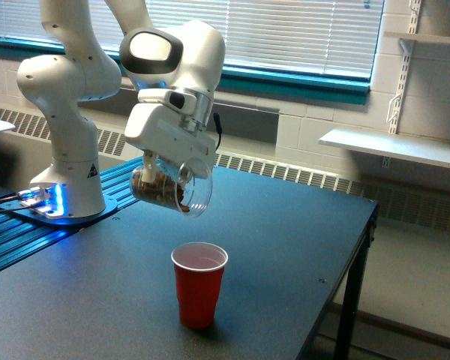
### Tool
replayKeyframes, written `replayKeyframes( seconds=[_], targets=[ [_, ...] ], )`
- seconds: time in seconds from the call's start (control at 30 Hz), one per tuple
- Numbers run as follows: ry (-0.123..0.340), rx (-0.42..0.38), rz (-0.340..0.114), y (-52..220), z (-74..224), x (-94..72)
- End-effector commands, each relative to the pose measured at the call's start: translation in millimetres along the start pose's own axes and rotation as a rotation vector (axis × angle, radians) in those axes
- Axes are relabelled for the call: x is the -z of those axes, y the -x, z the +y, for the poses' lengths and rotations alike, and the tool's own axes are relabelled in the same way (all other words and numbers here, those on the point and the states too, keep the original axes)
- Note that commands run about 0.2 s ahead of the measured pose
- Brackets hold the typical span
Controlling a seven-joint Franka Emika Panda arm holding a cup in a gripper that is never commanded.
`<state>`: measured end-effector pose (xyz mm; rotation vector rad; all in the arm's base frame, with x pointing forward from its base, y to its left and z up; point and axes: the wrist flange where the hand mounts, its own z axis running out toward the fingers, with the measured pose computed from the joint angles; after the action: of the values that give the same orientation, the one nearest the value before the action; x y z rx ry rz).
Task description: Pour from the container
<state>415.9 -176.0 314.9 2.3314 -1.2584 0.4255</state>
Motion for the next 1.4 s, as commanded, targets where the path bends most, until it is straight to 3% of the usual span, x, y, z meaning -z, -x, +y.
replayKeyframes(
  seconds=[0.03,1.4],
  targets=[
    [0.024,0.005,0.013,0.7,-9.1,-0.1],
    [0.153,0.066,0.003,14.5,-36.4,-23.3]
  ],
)
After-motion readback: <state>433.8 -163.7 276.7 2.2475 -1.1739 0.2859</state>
